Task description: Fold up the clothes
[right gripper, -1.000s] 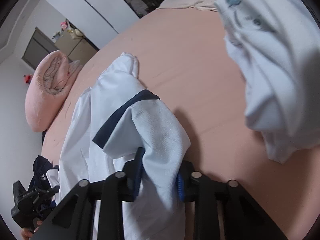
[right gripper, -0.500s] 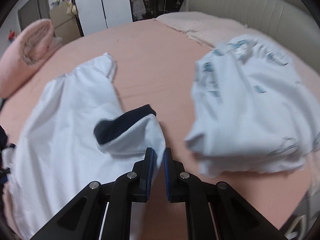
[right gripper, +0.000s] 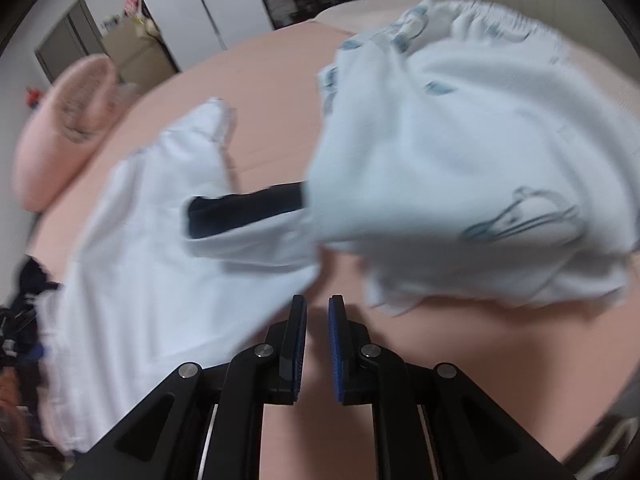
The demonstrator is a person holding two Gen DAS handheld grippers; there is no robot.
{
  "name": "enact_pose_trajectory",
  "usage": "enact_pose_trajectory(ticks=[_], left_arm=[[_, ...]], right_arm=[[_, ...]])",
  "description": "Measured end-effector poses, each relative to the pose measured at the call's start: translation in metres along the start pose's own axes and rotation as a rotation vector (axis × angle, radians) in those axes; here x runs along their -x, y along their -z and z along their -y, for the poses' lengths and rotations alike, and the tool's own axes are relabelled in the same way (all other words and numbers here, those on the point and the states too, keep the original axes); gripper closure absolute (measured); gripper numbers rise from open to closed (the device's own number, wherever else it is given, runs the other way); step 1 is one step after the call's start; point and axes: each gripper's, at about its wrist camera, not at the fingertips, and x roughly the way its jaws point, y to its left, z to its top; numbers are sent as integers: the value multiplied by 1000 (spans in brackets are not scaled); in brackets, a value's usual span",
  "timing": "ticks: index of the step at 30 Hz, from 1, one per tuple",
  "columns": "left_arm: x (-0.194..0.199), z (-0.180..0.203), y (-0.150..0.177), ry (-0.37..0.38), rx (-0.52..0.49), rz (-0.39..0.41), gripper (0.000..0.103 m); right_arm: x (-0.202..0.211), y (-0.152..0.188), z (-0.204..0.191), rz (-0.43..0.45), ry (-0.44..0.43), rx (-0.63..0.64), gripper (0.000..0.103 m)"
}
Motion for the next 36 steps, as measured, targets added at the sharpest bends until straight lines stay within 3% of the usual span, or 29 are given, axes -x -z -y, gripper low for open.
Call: enact_pose_trajectory(ticks=[1,2,4,8,10,13,19,24,29,36], left_arm=[[1,3,1,21,-8,3,23],[1,6,1,39,-16,-7,23],[-6,11,3,39,-36,-28,23],[-29,17,10,-14,-83,-64,23],[-41,16,12,-53,-78,-86,23],[-47,11,12,-60,-57,-97,23],[-48,10,12,-2,-54,-94,23],[-55,14,16,58,-76,-123,23],[-70,21,18,29,-114,-99,23],[-79,34,24,-29,-192,-78,24]], right_arm=[[0,-1,1,-10,-38,-14,85],[-1,-1,0,-16,-44,-14,69],[1,1,-7,-5,-63,0,50],[0,9,-21,-24,-159,20,41],[-9,10,-22,-55,-190,-11,36],[-13,12,-19,-27,-243,-83,27],[-21,20,4,4,-435,-325,26],[-33,19,13,50,-494,-448,26],[-38,17,15,75,-481,-510,26],[-44,13,-4,77,-373,-445,26]])
